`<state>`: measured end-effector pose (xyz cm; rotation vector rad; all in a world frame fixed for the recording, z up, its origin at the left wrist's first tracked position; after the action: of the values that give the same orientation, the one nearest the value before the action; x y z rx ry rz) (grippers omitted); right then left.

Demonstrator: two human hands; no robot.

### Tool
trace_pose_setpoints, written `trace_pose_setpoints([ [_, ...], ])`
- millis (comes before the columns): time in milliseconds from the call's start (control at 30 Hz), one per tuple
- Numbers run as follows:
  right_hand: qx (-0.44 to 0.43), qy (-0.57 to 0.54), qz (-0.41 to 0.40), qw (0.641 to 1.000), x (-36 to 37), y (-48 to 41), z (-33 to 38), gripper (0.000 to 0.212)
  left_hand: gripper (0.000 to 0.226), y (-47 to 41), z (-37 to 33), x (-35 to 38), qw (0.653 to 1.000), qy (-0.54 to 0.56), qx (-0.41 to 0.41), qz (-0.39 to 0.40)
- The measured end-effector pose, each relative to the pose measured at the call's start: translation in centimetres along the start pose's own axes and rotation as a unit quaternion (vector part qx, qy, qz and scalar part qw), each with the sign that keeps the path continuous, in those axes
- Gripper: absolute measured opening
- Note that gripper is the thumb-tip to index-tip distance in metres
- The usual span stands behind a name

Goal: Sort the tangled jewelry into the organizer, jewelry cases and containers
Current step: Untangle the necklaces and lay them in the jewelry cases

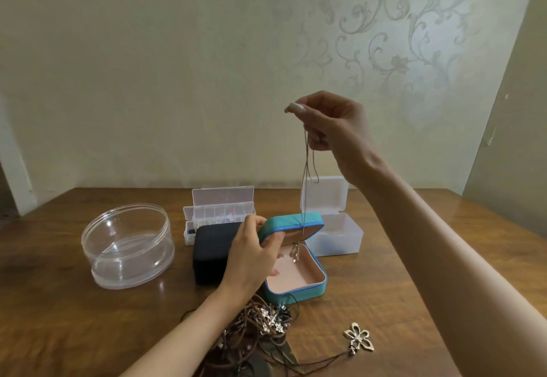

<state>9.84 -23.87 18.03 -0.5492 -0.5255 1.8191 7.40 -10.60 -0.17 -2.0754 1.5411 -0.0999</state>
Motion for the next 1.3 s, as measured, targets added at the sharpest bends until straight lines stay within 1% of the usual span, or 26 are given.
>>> trace_pose_setpoints([
  [200,0.047,0.003,0.009,0.999,0.7,1.4,-2.9,0.008,0.029,-0.4,-0.6,0.1,0.994,0.022,-0.095,0.045],
  [367,0.075,0.028,0.046,0.996,1.7,4.1,-4.1,0.008,0.028,-0.3,-0.6,0.2,0.994,0.039,-0.093,0.053],
  [433,0.086,0.028,0.066,0.994,2.0,4.6,-4.2,0.009,0.029,-0.2,-0.4,0.2,0.99,0.066,-0.108,0.057],
  [533,0.131,-0.003,0.064,0.989,1.8,4.0,-4.4,0.012,0.03,0.1,-0.4,0.3,0.982,0.111,-0.136,0.062],
  [600,0.175,-0.026,0.055,0.983,1.5,3.3,-4.6,0.015,0.029,0.2,-0.4,0.3,0.979,0.121,-0.147,0.066],
  [667,0.208,-0.062,0.06,0.974,1.4,2.4,-4.5,0.012,0.029,0.3,-0.5,0.4,0.977,0.129,-0.155,0.067],
  [767,0.21,-0.093,0.071,0.971,1.4,1.4,-3.6,0.006,0.028,0.4,-0.7,0.4,0.975,0.139,-0.162,0.062],
  [900,0.166,-0.106,0.067,0.978,1.7,0.3,-1.7,0.004,0.024,0.5,-1.1,0.2,0.985,0.105,-0.125,0.052],
  [1033,0.134,-0.123,0.07,0.981,2.0,-0.3,-0.1,0.003,0.021,0.0,-1.7,-1.1,1.0,0.013,-0.023,0.001],
  [1133,0.118,-0.112,0.073,0.984,2.1,-0.3,0.3,0.003,0.022,-0.3,-2.1,-1.8,0.999,-0.025,0.044,-0.019],
  [1300,0.122,-0.067,0.069,0.988,2.7,0.9,-1.1,0.003,0.031,-0.3,-2.0,-2.2,0.987,-0.117,0.101,-0.042],
])
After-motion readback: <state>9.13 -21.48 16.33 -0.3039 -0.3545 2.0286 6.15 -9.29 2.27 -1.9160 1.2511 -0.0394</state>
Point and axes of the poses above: each hand's wrist, its own y-axis away from the middle knuckle, its own x-axis out of the palm, z = x × y, the point moved 4 cm from there along -y, towards the middle knuckle, and after that the axes turned 8 degrees about x, right-handed, at the moved point
